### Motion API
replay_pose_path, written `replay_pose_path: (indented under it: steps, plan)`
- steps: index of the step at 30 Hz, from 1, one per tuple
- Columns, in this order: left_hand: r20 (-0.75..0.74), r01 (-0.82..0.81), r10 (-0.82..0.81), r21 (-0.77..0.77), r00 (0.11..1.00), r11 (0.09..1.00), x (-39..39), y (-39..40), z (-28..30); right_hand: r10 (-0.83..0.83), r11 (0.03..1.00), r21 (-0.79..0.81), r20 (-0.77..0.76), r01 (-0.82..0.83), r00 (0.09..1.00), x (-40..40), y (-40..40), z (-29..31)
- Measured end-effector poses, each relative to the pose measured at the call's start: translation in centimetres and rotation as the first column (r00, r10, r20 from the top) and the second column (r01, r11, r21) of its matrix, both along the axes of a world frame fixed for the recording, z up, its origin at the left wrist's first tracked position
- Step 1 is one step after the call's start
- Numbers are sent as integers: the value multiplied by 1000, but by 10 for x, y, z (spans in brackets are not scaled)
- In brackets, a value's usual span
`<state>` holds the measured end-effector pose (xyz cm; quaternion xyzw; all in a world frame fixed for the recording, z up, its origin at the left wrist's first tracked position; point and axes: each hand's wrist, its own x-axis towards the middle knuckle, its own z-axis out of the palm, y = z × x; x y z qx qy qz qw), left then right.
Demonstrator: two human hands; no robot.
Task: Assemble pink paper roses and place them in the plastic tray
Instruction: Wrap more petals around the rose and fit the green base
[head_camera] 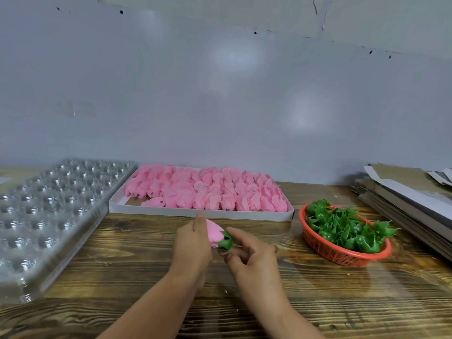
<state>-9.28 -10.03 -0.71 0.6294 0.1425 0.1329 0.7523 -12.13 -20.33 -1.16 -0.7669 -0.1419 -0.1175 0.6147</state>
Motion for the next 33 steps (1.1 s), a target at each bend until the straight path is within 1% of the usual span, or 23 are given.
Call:
replay_pose_path:
  steps: [2,4,9,12,14,18,21,24,28,30,33]
  plan:
    - [-48,17,-19,-55,999,998,0,1,2,5,1000,-9,-4,-5,1000,-1,0,2]
    - [-74,37,-43,-75,996,996,-1,2,3,-13,1000,1,-9,13,1000,0,0,3]
    - [-68,54,-58,-60,996,997,-3,0,4,41,986,164,-99,-25,994,0,-3,8]
    - [-78,46,-51,-64,996,997,-3,0,6,44,963,271,-172,5,984,1,-5,10]
    - [-81,48,-54,-68,995,997,-3,0,6,44,957,289,-204,18,978,2,-5,10]
    - [-72,45,-50,-78,996,996,-2,-1,5,71,951,308,-202,-6,977,1,-5,10]
    - [-44,34,-36,-52,998,998,-2,-2,2,117,946,321,-191,-51,975,-2,-3,11]
    - [-16,32,-32,28,999,999,-1,-2,-1,163,936,339,-178,-95,971,-5,-2,13]
    - [43,27,-34,168,998,985,-2,-4,-5,122,925,377,-190,-42,974,-2,-3,11]
    - [60,24,-35,178,998,984,-2,-5,-7,118,913,407,-209,-24,971,0,-2,8]
    - [48,39,-45,132,998,990,-2,-5,-7,99,891,453,-240,21,966,3,-4,3]
